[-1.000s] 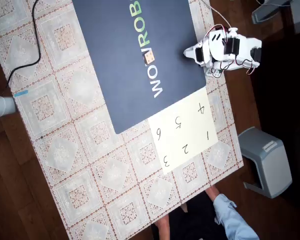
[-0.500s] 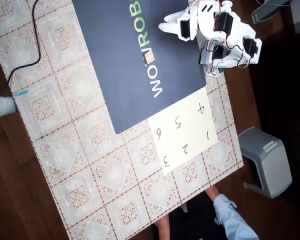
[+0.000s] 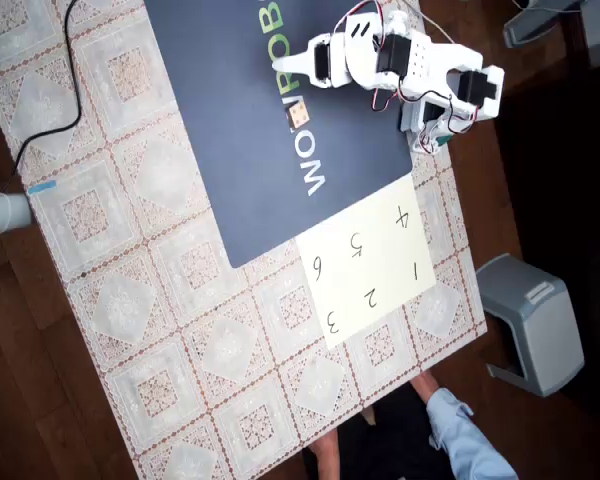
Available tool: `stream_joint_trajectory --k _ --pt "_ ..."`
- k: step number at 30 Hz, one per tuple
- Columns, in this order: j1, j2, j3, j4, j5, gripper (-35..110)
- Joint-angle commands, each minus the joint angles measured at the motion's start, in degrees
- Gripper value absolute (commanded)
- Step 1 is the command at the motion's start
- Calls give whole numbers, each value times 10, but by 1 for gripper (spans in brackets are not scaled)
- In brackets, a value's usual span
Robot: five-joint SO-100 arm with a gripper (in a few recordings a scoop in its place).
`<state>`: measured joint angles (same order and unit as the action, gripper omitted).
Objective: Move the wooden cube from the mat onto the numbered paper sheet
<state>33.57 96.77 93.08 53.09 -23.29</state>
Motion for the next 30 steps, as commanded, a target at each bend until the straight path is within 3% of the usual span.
stream_joint_trajectory --k 1,6,8,9,14,22,30 --pt "-4 76 108 7 25 25" --pt "-22 164 187 91 -5 26" --pt "-25 178 216 124 21 49" --pt "-28 177 217 124 54 50" --pt "-35 120 173 165 142 43" --pt "-83 -55 73 192 196 36" --pt "-73 -198 -56 208 187 31"
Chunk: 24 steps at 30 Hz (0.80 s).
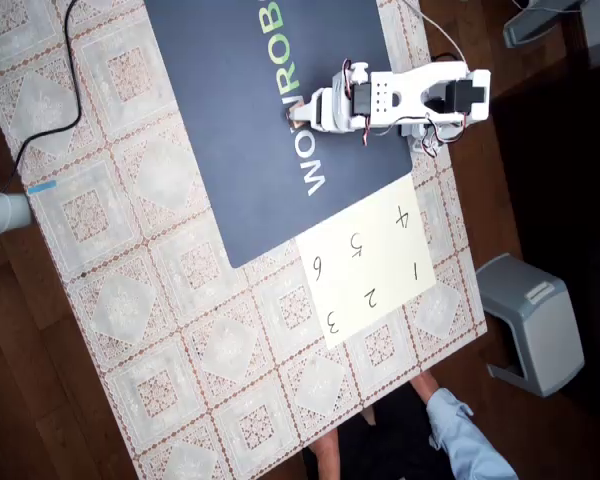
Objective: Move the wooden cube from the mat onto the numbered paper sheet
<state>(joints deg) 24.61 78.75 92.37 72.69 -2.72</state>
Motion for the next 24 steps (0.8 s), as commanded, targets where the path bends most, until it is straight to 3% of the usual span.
stream_joint_trajectory --k 1,24 --pt "18 -29 -66 23 -24 30" --pt "11 -118 -194 105 -41 32"
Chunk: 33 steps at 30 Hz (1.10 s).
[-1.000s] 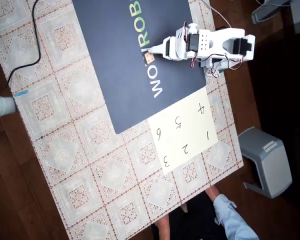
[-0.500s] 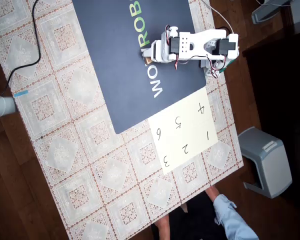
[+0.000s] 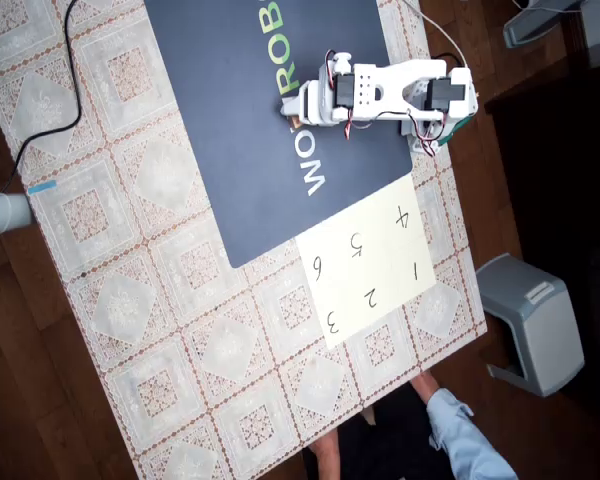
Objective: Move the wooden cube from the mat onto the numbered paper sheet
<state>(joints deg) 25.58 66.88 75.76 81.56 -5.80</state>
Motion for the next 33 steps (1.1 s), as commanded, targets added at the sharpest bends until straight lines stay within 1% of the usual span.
stream_joint_trajectory --k 1,10,15,19,22,30,33 --pt "1 -4 -34 21 -10 31" --pt "-3 -47 -62 66 -18 28" --pt "-8 -55 -75 76 -25 24" --pt "-8 -61 -85 93 -28 15" --pt "-11 -61 -89 93 -63 0" --pt "-4 -57 -83 88 -71 0" --pt "-16 -33 -66 83 -81 0"
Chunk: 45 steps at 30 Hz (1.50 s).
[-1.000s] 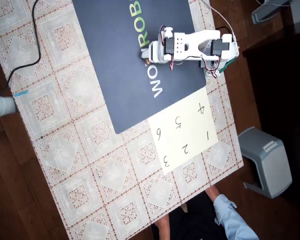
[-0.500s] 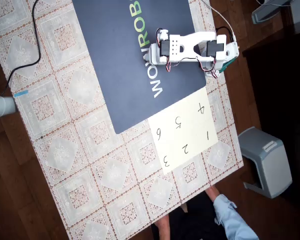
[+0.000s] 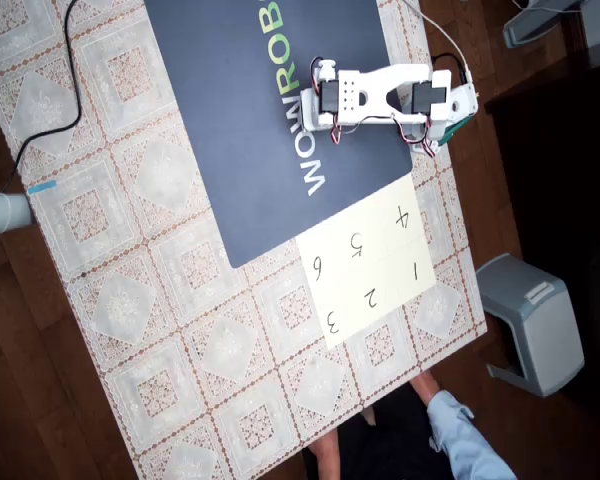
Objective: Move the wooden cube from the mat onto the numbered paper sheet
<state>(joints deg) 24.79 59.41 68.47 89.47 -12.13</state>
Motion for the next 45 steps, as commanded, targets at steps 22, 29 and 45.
stream_joint_trajectory --k 22,29,45 --pt "-615 411 203 -139 18 0" --pt "-811 331 209 -205 21 0" --pt "-948 288 338 -301 81 0"
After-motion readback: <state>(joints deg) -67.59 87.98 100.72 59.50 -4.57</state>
